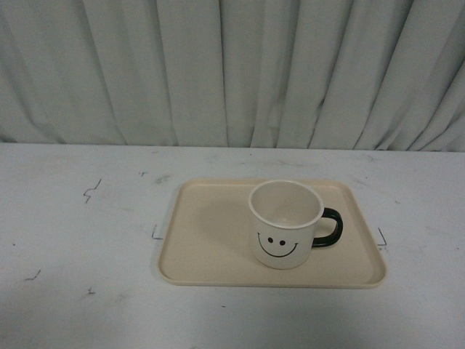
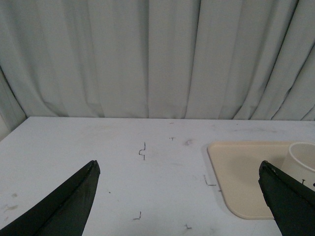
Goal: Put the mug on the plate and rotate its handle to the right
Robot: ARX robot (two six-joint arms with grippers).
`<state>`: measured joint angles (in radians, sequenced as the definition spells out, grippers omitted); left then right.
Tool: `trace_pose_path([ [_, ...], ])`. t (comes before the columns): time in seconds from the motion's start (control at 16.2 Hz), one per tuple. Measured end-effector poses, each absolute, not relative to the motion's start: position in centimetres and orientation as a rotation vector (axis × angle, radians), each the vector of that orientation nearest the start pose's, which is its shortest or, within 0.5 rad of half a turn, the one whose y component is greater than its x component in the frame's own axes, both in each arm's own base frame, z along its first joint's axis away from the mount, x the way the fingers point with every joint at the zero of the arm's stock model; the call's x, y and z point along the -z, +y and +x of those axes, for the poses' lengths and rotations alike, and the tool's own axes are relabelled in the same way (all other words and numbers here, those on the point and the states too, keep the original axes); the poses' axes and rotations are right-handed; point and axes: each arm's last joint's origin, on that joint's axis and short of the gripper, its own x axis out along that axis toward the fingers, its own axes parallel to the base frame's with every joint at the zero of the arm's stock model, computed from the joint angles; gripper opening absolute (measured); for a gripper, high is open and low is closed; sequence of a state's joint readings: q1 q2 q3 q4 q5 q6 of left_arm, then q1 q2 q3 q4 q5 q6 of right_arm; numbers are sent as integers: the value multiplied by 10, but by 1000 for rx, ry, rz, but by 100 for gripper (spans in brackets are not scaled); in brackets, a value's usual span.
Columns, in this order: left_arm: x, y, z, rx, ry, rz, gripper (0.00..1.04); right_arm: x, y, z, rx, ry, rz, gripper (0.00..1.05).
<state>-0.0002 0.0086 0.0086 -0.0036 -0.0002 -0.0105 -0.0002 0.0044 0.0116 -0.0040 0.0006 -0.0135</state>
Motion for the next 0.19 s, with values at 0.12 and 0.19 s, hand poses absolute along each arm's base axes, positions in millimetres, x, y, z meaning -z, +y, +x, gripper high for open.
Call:
trace_pose_path([
  [0.12, -165, 0, 98, 0, 4, -10, 98, -167, 0, 97, 0, -3, -11, 98],
  [0.19, -165, 0, 98, 0, 4, -10, 98, -167, 0, 97, 1, -3, -11, 98],
])
